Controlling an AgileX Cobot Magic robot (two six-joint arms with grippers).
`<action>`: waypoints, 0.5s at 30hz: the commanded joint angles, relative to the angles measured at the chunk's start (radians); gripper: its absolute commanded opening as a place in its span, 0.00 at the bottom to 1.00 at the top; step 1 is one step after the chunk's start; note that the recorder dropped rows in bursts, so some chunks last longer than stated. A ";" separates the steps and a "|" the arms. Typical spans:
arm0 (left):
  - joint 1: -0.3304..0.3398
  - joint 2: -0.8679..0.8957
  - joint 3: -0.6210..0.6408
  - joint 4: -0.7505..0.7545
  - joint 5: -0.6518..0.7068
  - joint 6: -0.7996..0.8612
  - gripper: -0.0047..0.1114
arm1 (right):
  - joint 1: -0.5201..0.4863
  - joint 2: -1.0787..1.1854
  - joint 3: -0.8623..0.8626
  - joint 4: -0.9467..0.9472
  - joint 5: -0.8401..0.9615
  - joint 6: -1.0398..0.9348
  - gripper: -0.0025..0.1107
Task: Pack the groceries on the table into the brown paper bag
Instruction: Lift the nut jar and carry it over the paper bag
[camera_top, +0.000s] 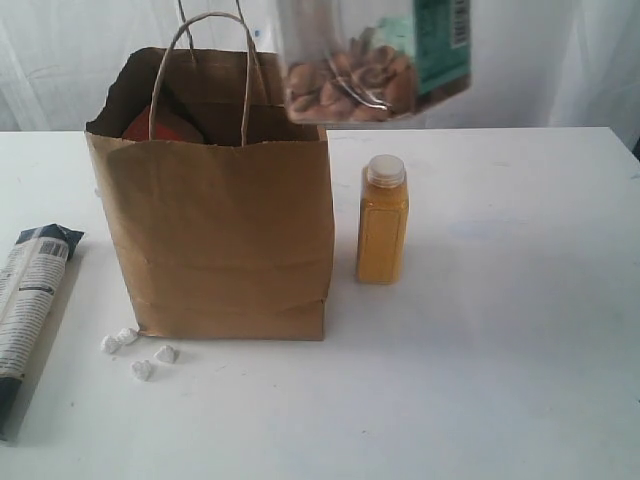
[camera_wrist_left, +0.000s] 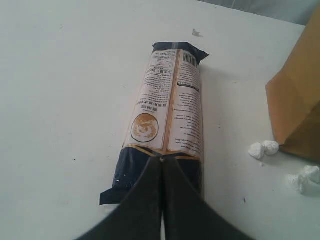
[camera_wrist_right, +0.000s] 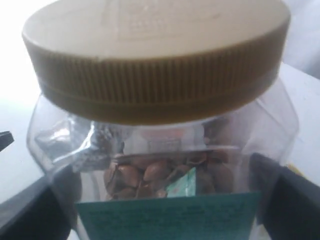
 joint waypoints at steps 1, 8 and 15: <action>-0.005 -0.004 0.004 -0.001 -0.001 0.001 0.04 | 0.100 0.049 -0.048 -0.059 -0.197 -0.090 0.02; -0.005 -0.004 0.004 -0.001 -0.001 0.001 0.04 | 0.190 0.086 -0.048 -0.086 -0.423 -0.106 0.02; -0.005 -0.004 0.004 -0.001 -0.001 0.001 0.04 | 0.229 0.111 -0.048 -0.086 -0.666 -0.130 0.02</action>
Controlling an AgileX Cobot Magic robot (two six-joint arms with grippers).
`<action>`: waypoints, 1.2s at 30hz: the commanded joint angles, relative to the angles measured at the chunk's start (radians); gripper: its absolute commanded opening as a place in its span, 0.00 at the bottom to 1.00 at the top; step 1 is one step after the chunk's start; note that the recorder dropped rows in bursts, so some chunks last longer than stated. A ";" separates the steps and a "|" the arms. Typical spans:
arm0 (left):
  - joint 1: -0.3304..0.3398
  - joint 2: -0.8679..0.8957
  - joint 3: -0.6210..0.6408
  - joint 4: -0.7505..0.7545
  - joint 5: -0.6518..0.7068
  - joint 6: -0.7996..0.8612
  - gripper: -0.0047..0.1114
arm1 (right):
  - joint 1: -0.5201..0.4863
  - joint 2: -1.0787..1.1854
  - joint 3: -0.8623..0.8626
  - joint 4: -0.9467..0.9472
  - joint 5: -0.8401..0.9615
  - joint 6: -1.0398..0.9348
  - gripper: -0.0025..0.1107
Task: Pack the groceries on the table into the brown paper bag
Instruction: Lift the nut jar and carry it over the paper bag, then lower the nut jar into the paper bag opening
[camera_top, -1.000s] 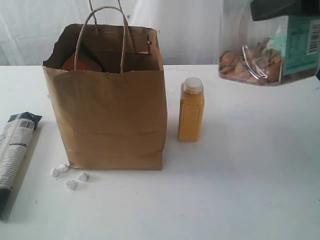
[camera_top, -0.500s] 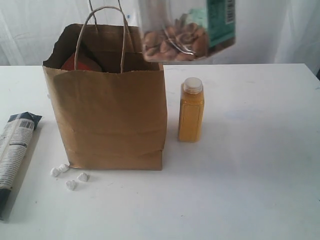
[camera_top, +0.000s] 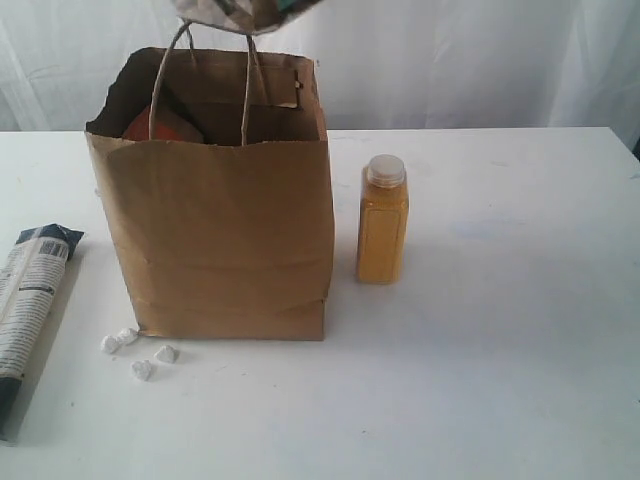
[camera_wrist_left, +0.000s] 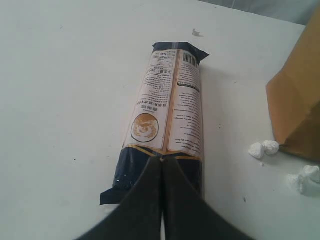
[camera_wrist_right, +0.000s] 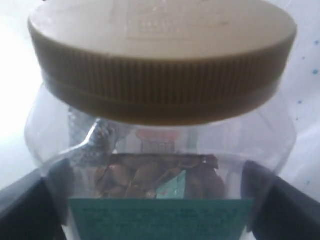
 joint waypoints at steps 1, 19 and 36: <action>-0.005 -0.004 0.004 -0.001 -0.001 0.001 0.04 | 0.014 0.005 -0.014 0.008 -0.225 -0.018 0.02; -0.005 -0.004 0.004 -0.001 -0.001 0.001 0.04 | 0.021 0.188 -0.014 -0.115 -0.213 -0.016 0.02; -0.005 -0.004 0.004 -0.001 -0.001 0.001 0.04 | 0.021 0.275 -0.009 -0.159 -0.072 -0.016 0.02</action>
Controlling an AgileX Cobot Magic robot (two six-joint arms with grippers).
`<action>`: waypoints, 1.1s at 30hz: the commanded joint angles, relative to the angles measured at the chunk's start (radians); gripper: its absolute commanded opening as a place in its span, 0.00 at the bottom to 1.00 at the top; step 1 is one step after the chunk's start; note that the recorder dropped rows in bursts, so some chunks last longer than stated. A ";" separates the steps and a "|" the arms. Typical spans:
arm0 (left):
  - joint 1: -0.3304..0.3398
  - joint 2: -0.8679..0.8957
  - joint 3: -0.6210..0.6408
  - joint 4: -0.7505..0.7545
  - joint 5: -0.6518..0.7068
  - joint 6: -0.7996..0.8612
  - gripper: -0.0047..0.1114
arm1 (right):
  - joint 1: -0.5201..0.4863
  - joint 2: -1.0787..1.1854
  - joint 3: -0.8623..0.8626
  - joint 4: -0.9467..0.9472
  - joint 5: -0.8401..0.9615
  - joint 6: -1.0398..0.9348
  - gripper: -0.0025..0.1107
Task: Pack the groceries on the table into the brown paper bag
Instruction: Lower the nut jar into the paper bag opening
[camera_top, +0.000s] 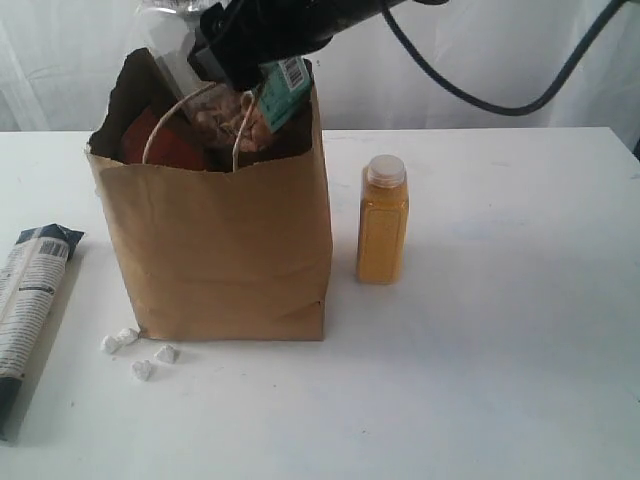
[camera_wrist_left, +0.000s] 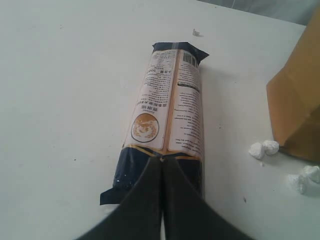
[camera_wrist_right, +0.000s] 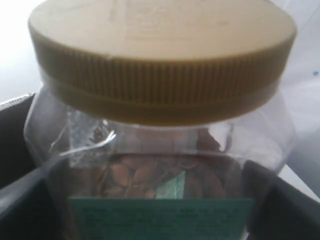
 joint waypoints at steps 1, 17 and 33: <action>-0.005 -0.004 0.004 -0.001 -0.001 0.001 0.04 | 0.001 0.020 0.000 -0.041 -0.073 -0.007 0.02; -0.005 -0.004 0.004 -0.001 -0.001 0.001 0.04 | -0.001 0.060 0.000 -0.116 -0.034 -0.007 0.29; -0.005 -0.004 0.004 -0.001 -0.001 0.001 0.04 | -0.001 0.061 0.000 -0.112 0.041 0.000 0.52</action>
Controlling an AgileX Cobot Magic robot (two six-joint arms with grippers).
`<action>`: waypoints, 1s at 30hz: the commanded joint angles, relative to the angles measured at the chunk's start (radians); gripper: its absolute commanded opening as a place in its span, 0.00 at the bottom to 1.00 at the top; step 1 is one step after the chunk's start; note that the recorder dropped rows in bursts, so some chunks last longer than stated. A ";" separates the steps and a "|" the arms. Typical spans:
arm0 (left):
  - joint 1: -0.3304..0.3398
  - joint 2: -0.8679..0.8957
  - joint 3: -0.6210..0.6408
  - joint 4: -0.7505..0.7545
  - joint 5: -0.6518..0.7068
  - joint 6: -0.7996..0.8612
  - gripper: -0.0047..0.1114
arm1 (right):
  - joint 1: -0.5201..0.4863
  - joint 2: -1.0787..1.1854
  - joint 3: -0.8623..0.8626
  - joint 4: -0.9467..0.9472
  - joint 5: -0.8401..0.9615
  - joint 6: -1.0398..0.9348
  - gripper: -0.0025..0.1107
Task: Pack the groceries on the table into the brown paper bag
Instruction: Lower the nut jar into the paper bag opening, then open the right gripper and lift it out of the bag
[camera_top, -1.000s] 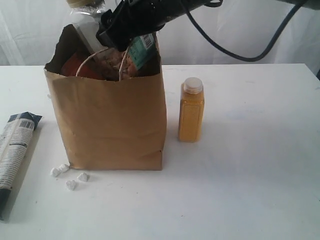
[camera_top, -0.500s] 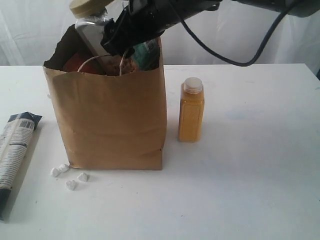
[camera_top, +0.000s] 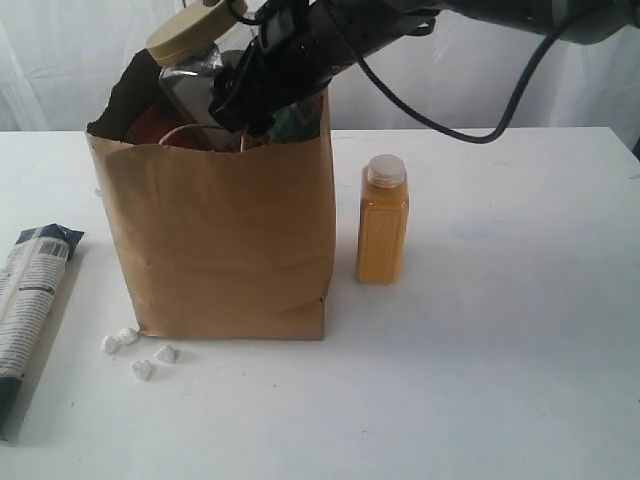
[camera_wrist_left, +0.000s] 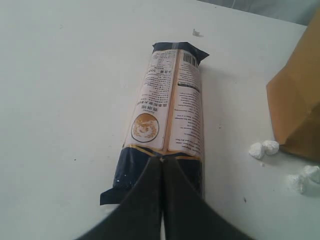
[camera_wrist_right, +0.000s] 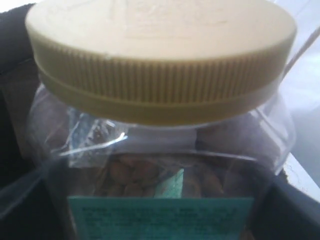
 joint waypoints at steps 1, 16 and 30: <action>-0.005 -0.004 0.004 -0.001 -0.001 0.001 0.04 | -0.001 -0.012 0.000 -0.004 0.026 -0.002 0.52; -0.005 -0.004 0.004 -0.001 -0.001 0.001 0.04 | -0.001 -0.012 0.000 -0.051 0.030 -0.006 0.72; -0.005 -0.004 0.004 -0.001 -0.001 0.001 0.04 | -0.001 -0.012 0.000 -0.047 -0.031 0.025 0.95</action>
